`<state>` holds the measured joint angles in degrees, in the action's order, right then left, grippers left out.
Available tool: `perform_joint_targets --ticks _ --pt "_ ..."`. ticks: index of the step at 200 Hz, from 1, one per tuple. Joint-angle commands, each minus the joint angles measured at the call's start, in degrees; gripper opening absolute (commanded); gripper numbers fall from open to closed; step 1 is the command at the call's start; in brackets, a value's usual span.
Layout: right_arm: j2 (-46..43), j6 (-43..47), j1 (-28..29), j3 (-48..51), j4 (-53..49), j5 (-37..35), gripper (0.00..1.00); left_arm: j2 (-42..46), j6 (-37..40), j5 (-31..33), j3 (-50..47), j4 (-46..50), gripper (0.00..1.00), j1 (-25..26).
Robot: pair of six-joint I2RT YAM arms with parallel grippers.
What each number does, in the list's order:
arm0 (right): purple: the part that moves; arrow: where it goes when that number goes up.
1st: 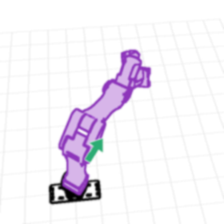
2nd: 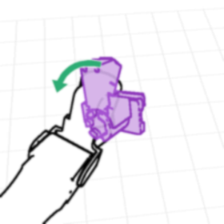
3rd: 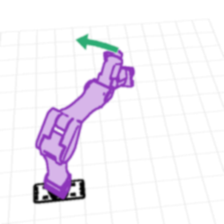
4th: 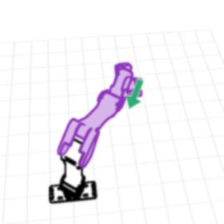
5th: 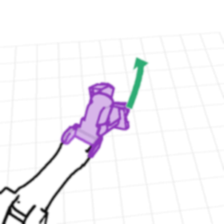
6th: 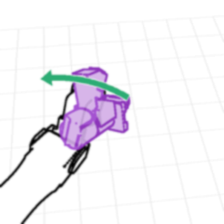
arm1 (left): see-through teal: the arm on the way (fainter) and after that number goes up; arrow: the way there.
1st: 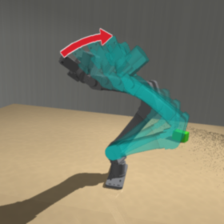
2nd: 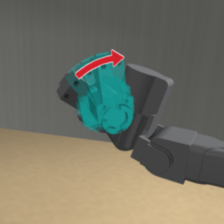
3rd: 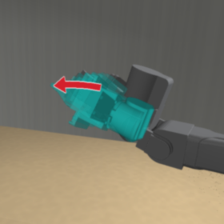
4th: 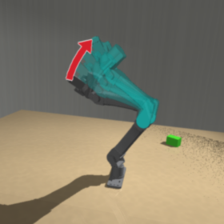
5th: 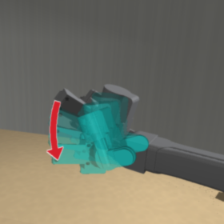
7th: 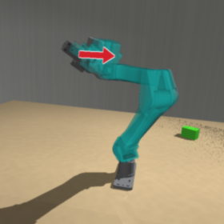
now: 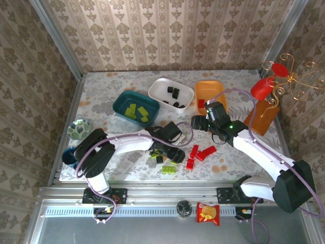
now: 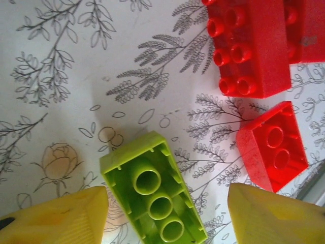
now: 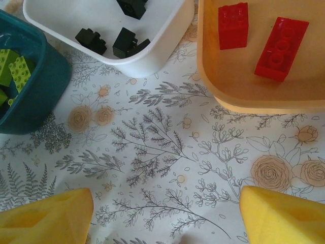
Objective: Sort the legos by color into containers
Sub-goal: Pick up the lego from the middle-left of the table.
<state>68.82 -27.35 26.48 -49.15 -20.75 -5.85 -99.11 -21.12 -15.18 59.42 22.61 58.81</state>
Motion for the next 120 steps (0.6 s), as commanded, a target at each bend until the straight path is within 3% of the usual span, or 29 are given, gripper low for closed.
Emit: perform_joint_targets --ticks 1,50,120 --pt "-1.64 -1.12 -0.46 0.98 0.76 -0.77 0.77 -1.92 2.15 3.68 1.9 4.81 0.65 1.25" --pt "-2.78 -1.38 -1.51 0.96 1.4 0.04 0.78 -5.22 4.54 11.11 3.51 7.34 0.66 4.29" --pt "-2.9 -1.65 -2.57 1.16 1.94 0.76 0.78 -3.46 5.22 13.41 3.43 5.43 0.34 3.75"
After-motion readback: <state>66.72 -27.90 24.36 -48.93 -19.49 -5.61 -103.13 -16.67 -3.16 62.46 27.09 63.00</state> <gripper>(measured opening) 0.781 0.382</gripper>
